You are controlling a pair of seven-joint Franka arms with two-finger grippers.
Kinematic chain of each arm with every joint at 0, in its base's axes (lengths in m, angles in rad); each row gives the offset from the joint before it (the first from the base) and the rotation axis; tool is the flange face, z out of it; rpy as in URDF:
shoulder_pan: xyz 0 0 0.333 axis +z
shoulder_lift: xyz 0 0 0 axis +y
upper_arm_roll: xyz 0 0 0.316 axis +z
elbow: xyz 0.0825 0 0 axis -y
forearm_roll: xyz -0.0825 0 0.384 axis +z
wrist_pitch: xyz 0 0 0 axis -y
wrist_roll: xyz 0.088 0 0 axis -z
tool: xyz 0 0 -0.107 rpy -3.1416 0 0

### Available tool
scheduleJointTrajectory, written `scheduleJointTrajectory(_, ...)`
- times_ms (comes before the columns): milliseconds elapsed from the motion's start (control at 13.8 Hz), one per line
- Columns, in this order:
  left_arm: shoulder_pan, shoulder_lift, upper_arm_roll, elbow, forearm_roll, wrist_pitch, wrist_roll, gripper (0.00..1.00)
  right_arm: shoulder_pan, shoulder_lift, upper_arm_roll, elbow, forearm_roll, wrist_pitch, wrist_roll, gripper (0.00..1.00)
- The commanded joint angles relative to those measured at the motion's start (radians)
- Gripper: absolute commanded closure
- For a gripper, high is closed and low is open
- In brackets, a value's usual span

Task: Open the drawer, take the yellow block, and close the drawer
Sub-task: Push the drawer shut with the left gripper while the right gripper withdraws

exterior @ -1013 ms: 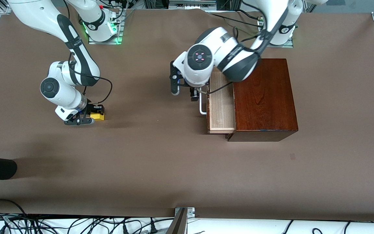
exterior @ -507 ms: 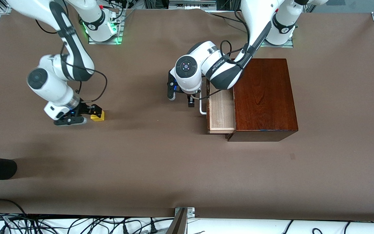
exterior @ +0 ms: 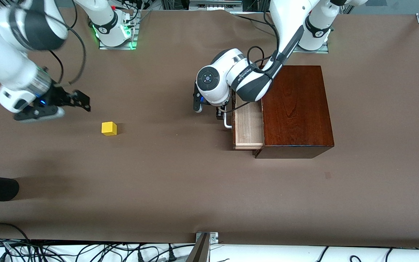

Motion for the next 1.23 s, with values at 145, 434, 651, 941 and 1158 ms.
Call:
scheduleJointTrajectory(145,0.014,-0.033,0.023,-0.014,0.109,-0.138,0.066,0.0,-0.026,-0.015,-0.002,0.166,-0.007,-0.163,-0.028,0.0)
scheduleJointTrajectory(434,0.041,-0.024,0.023,-0.023,0.121,-0.152,0.066,0.0,-0.022,0.022,-0.004,0.271,-0.054,-0.263,-0.019,0.0)
scheduleJointTrajectory(651,0.067,-0.024,0.023,-0.035,0.121,-0.175,0.066,0.0,-0.02,0.022,-0.002,0.274,-0.067,-0.268,-0.013,0.0)
scheduleJointTrajectory(941,0.085,-0.029,0.023,-0.034,0.122,-0.199,0.066,0.0,-0.019,0.03,-0.001,0.273,-0.071,-0.259,0.064,0.0)
scheduleJointTrajectory(1158,0.093,-0.032,0.026,-0.034,0.133,-0.213,0.066,0.0,-0.02,0.033,0.001,0.273,-0.099,-0.251,0.071,0.0)
